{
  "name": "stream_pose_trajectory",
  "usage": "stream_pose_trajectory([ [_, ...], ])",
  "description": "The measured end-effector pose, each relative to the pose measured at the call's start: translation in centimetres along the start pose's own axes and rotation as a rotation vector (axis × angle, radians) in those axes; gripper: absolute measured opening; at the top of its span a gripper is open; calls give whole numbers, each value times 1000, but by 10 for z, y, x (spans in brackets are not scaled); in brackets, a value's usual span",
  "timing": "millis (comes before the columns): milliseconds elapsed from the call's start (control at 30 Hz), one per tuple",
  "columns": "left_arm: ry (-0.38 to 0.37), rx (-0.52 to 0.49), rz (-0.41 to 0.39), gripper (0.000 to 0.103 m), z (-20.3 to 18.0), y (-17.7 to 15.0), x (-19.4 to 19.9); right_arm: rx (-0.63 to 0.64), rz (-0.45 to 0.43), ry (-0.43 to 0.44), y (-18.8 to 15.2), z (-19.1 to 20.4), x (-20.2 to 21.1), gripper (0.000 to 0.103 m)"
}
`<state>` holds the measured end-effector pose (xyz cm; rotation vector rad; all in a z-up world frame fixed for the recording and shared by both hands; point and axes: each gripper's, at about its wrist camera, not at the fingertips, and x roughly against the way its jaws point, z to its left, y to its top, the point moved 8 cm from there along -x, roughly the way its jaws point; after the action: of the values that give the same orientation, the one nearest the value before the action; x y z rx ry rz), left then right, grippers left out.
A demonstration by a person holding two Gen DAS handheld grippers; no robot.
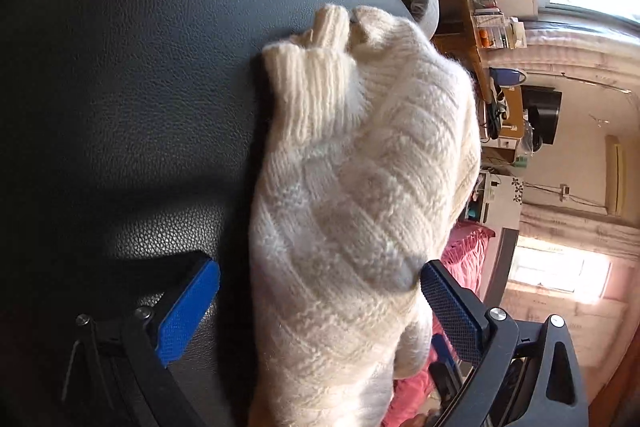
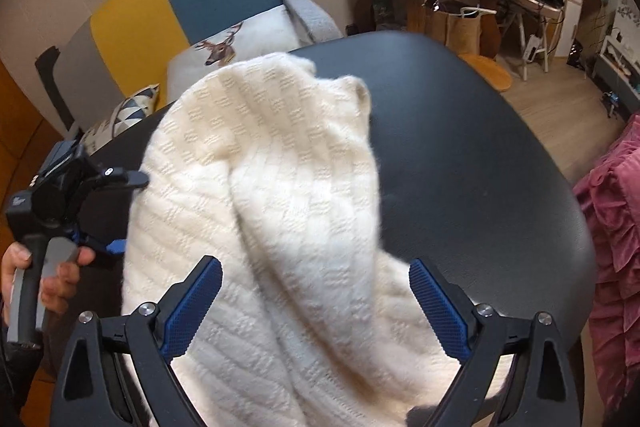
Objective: Fold clothes
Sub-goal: 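Grasp the sweater fabric with the right gripper and lift it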
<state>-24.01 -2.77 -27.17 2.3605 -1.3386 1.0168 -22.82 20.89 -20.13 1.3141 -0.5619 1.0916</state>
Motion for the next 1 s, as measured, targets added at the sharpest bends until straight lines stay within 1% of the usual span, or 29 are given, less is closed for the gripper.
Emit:
stream_pose_trajectory([
  [33, 0, -2, 3, 101, -1, -1, -1, 6, 16, 21, 1, 0, -2, 93],
  [100, -3, -1, 11, 101, -3, -2, -3, 40, 46, 2, 2, -1, -10, 92],
  [133, -4, -1, 14, 101, -4, -3, -4, 73, 71, -15, 0, -1, -16, 87],
  [167, -5, -1, 18, 101, -6, -4, -5, 110, 99, -34, -3, 0, -23, 74],
  [200, -6, -5, 20, 101, -7, -5, -6, 130, 125, -68, -6, -2, -30, 67],
  [233, -7, -15, 25, 101, -9, -7, -8, 134, 148, -68, -10, -3, -35, 57],
  [267, -10, -23, 34, 98, -11, -8, -10, 136, 170, -60, -13, -3, -40, 41],
  [333, 0, -44, 53, 89, -14, -12, -14, 149, 152, -61, -15, -2, -40, 29],
  [367, 12, -62, 60, 79, -16, -13, -15, 160, 147, -63, -16, 0, -40, 24],
  [400, 33, -90, 62, 69, -18, -15, -17, 172, 144, -66, -17, 2, -40, 22],
  [433, 51, -117, 62, 64, -19, -16, -18, 184, 140, -68, -19, 4, -40, 22],
  [467, 58, -136, 62, 57, -20, -16, -19, 198, 145, -68, -21, 6, -41, 22],
  [500, 57, -147, 63, 51, -20, -17, -19, 213, 151, -68, -24, 9, -43, 24],
  [567, 33, -132, 72, 51, -18, -19, -18, 227, 160, -69, -29, 12, -45, 31],
  [633, 13, -109, 82, 51, -14, -20, -17, 289, 161, -107, -33, 19, -46, 31],
  [667, 11, -97, 88, 51, -11, -21, -16, 321, 161, -128, -35, 22, -46, 33],
  [733, 10, -69, 109, 53, -4, -22, -15, 361, 179, -153, -41, 29, -48, 41],
  [767, 15, -56, 126, 55, -3, -23, -15, 365, 179, -165, -43, 30, -48, 41],
  [800, 23, -49, 126, 56, -2, -23, -15, 367, 178, -176, -44, 31, -48, 41],
  [833, 29, -62, 122, 56, -4, -23, -13, 369, 176, -188, -45, 32, -48, 41],
  [867, 36, -99, 107, 52, -7, -24, -9, 371, 174, -199, -46, 32, -48, 42],
  [900, 52, -141, 79, 41, -11, -24, -4, 373, 172, -210, -47, 33, -48, 41],
  [933, 68, -186, 43, 34, -16, -24, 2, 340, 182, -207, -45, 32, -47, 39],
  [967, 75, -223, 17, 22, -21, -24, 7, 310, 177, -203, -43, 31, -44, 32],
  [1000, 75, -257, -8, 16, -27, -25, 12, 288, 161, -201, -42, 30, -42, 29],
])
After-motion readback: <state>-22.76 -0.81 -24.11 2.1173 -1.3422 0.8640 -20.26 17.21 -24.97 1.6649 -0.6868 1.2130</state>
